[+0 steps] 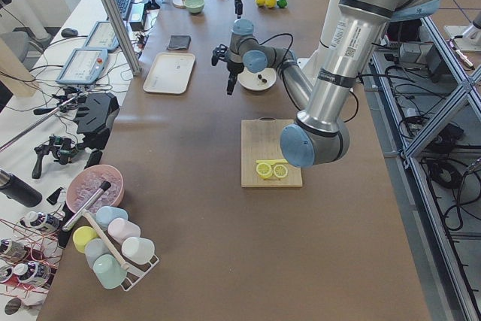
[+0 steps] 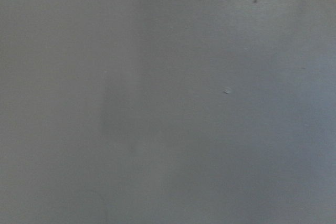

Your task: Place red cherry on plate

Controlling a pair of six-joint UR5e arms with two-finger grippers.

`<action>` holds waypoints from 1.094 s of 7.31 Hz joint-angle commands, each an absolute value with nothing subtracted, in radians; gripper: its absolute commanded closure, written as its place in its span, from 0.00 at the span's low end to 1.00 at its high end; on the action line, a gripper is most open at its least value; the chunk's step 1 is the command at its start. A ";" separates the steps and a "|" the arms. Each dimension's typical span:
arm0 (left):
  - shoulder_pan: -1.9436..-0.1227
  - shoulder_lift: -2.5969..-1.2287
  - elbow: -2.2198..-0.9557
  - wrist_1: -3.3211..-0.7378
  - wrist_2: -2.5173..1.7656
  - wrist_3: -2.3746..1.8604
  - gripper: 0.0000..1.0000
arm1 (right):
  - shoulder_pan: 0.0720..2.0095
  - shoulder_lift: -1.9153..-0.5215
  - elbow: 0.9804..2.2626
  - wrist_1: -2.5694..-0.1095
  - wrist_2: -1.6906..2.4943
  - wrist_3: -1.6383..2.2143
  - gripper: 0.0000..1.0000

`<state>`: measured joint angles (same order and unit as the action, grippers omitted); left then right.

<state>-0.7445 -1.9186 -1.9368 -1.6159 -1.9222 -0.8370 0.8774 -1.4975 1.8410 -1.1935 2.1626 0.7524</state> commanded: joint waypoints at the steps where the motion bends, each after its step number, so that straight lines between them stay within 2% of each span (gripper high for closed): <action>1: -1.022 -1.714 -1.944 -1.620 -2.115 -0.375 0.02 | 1.007 -1.595 1.838 -1.193 2.233 0.544 0.00; 2: -1.167 -1.630 -1.910 -1.621 -2.150 -0.119 0.02 | 1.073 -1.632 1.833 -1.195 2.268 0.456 0.00; 3: -1.312 -1.580 -1.819 -1.621 -2.234 0.099 0.02 | 1.125 -1.682 1.829 -1.196 2.275 0.351 0.00; 5: -1.510 -1.534 -1.660 -1.620 -2.344 0.424 0.02 | 1.231 -1.727 1.755 -1.198 2.281 0.159 0.00; 8: -1.523 -1.519 -1.614 -1.620 -2.339 0.423 0.02 | 1.357 -1.729 1.664 -1.200 2.301 0.037 0.00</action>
